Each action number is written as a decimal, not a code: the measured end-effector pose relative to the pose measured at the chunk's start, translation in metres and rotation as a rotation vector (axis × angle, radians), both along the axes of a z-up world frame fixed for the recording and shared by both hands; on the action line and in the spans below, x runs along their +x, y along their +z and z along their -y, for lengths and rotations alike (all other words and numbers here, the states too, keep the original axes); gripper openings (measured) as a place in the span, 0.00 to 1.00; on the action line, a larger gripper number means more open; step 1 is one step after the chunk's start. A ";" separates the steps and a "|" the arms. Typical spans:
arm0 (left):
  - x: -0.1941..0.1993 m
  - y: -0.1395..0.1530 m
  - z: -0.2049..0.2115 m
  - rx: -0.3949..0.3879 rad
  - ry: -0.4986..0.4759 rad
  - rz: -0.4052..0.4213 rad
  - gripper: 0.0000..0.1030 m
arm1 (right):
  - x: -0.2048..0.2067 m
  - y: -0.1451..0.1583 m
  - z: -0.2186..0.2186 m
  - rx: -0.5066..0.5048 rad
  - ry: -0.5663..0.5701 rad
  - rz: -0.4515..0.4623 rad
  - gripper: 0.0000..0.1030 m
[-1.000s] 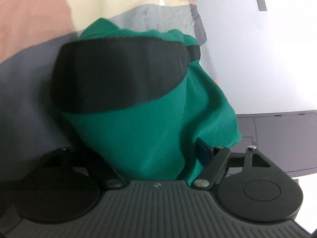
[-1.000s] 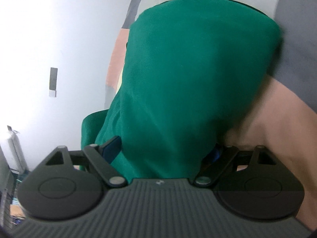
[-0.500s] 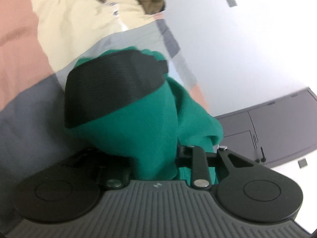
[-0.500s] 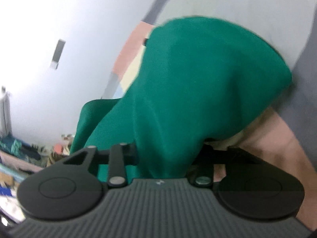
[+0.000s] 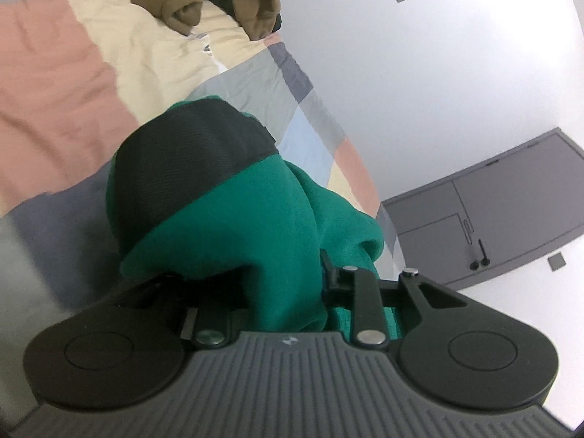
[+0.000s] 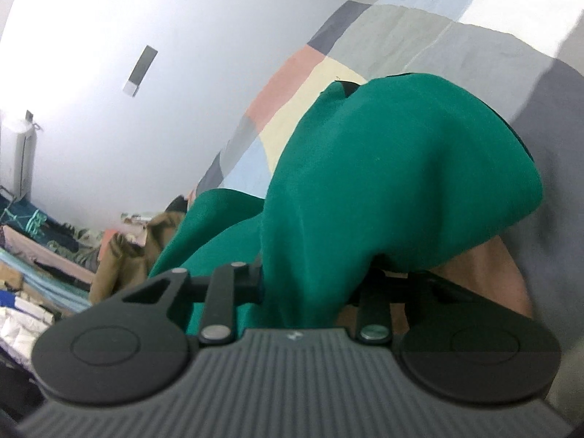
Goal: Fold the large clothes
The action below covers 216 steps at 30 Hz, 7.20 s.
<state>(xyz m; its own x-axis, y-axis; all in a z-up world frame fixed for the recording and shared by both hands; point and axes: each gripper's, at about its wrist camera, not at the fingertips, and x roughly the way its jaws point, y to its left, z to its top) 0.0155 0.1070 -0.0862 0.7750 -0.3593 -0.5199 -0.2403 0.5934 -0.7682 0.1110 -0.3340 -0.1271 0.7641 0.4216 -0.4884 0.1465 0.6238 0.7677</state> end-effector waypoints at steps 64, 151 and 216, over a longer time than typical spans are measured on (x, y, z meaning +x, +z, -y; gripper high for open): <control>0.232 -0.018 0.024 0.494 -0.221 0.182 0.74 | 0.205 -0.042 -0.037 -0.525 0.178 0.247 0.62; 0.187 -0.142 -0.015 -0.269 0.101 -0.034 0.99 | 0.165 -0.109 0.005 0.236 -0.125 -0.050 0.86; 0.150 -0.096 0.000 -0.108 0.015 0.098 0.49 | 0.149 0.006 -0.006 -0.167 0.085 0.280 0.37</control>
